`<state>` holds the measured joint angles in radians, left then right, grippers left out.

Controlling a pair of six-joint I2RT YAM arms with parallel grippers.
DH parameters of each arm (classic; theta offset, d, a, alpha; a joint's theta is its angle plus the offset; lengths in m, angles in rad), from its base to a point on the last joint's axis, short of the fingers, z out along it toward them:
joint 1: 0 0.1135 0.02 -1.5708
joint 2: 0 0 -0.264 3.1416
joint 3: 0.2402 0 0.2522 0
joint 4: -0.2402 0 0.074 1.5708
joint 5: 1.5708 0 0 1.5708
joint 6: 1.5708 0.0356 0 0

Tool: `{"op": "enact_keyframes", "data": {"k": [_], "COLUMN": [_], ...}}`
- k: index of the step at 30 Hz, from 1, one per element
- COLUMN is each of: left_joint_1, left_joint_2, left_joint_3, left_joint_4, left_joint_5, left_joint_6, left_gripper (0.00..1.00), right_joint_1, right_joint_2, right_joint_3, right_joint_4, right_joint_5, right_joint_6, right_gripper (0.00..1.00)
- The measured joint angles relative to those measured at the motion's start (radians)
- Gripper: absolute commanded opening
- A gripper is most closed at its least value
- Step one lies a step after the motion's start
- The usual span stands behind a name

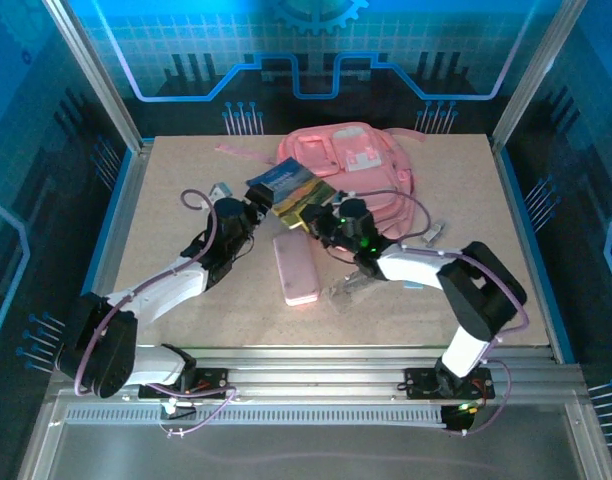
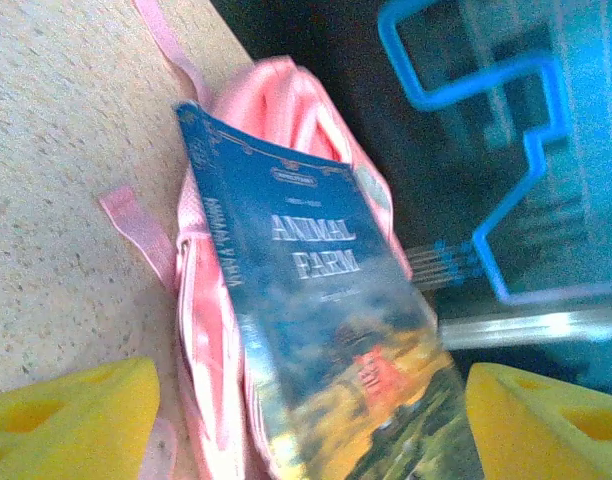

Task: Pack the student bag
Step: Pass the book, then open the student bag at the top-center of the table.

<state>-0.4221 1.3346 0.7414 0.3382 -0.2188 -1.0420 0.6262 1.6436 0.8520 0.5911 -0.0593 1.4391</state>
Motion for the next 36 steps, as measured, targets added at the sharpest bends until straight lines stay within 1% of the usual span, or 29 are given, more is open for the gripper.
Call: {"op": "enact_keyframes", "data": {"k": [3, 4, 7, 8, 9, 13, 17, 20, 21, 24, 29, 32, 36], "left_joint_1": [-0.003, -0.007, -0.028, -0.037, -0.047, -0.089, -0.128, -0.167, -0.179, -0.217, -0.254, -0.254, -0.251], "left_joint_2": [0.072, 0.102, 0.200, 0.237, 0.271, 0.418, 0.573, 0.694, 0.723, 0.802, 0.946, 0.999, 1.050], "left_joint_3": [0.114, 0.160, 0.315, 0.364, 0.416, 0.612, 0.815, 0.989, 1.027, 1.138, 1.335, 1.387, 1.426], "left_joint_4": [-0.071, -0.098, -0.209, -0.248, -0.285, -0.441, -0.591, -0.700, -0.723, -0.800, -0.905, -0.946, -0.987], "left_joint_5": [0.125, 0.160, 0.249, 0.269, 0.289, 0.353, 0.363, 0.352, 0.346, 0.328, 0.298, 0.270, 0.218], "left_joint_6": [0.132, 0.179, 0.316, 0.356, 0.397, 0.560, 0.711, 0.842, 0.878, 0.977, 1.080, 1.107, 1.139], "left_gripper": [0.84, 0.88, 0.88, 0.87, 0.86, 0.84, 0.84, 0.85, 0.85, 0.85, 0.85, 0.85, 0.84], "right_joint_1": [-0.068, -0.090, -0.156, -0.172, -0.209, -0.352, -0.526, -0.661, -0.708, -0.809, -0.912, -0.930, -0.930], "right_joint_2": [-0.140, -0.196, -0.346, -0.375, -0.437, -0.575, -0.673, -0.721, -0.733, -0.755, -0.792, -0.813, -0.840], "right_joint_3": [-0.051, -0.060, -0.061, -0.061, -0.061, -0.062, -0.074, -0.101, -0.111, -0.143, -0.224, -0.257, -0.265], "right_joint_4": [-0.149, -0.219, -0.402, -0.435, -0.500, -0.671, -0.783, -0.843, -0.864, -0.895, -0.889, -0.888, -0.884], "right_joint_5": [0.000, 0.000, 0.001, 0.001, 0.003, -0.013, -0.039, -0.110, -0.131, -0.185, -0.276, -0.303, -0.324], "right_joint_6": [-0.117, -0.166, -0.307, -0.333, -0.390, -0.528, -0.612, -0.655, -0.663, -0.675, -0.661, -0.650, -0.647], "right_gripper": [0.00, 0.00, 0.00, 0.00, 0.00, 0.00, 0.00, 0.00, 0.00, 0.00, 0.00, 0.00, 0.00]}}
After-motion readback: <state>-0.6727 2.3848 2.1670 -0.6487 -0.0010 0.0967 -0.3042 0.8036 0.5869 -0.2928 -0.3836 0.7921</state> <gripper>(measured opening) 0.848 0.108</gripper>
